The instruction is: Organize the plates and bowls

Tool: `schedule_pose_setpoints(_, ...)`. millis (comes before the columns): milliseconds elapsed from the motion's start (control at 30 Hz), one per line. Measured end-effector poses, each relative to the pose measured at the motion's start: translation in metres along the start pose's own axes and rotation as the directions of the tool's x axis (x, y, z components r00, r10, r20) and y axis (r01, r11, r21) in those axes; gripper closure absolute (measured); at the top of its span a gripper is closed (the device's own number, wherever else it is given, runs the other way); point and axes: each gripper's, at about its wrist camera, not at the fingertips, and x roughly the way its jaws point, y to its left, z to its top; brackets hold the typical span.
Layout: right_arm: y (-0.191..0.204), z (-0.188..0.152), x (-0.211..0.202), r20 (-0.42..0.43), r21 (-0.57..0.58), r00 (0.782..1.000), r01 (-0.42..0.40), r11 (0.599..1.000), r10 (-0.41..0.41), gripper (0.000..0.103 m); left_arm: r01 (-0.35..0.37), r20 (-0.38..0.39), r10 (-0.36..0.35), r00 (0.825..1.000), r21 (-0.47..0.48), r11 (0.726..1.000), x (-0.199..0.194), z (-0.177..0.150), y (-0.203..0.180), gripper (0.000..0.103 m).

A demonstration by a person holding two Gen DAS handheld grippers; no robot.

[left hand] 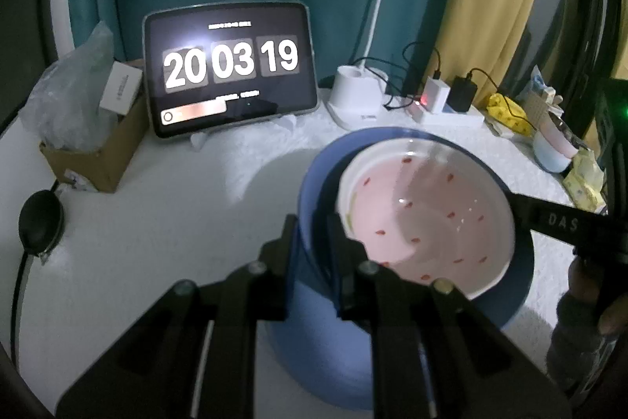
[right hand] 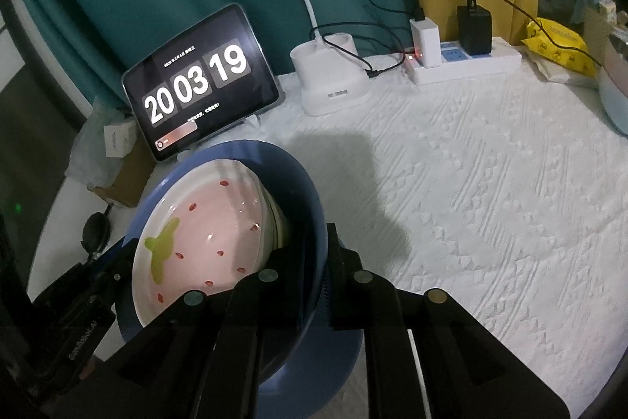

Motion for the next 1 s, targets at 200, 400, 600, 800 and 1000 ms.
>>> schedule_pose_setpoints(200, 0.001, -0.004, -0.006, 0.001, -0.014, 0.998, 0.062, 0.998, -0.062, 0.092, 0.000, -0.009, 0.000, 1.000, 0.020, 1.000, 0.000, -0.004, -0.006, 0.090)
schedule_pose_setpoints(400, -0.001, -0.007, -0.009, 0.008, -0.034, 0.996, 0.086, 0.996, -0.086, 0.089, -0.008, -0.006, 0.009, 1.000, 0.035, 0.999, -0.003, -0.006, -0.009, 0.087)
schedule_pose_setpoints(600, 0.001, -0.010, -0.014, 0.044, -0.074, 0.987, 0.160, 0.984, -0.157, 0.075, -0.047, 0.007, 0.046, 0.999, 0.040, 0.998, -0.006, -0.009, -0.015, 0.085)
schedule_pose_setpoints(800, -0.002, -0.012, -0.020, 0.066, -0.101, 0.977, 0.206, 0.973, -0.200, 0.058, -0.069, 0.029, 0.068, 0.997, 0.029, 0.997, -0.013, -0.008, -0.018, 0.080)
schedule_pose_setpoints(1000, -0.005, -0.013, -0.033, 0.109, -0.113, 0.971, 0.223, 0.968, -0.211, 0.044, -0.078, 0.047, 0.077, 0.996, 0.026, 0.997, -0.022, -0.009, -0.020, 0.070)
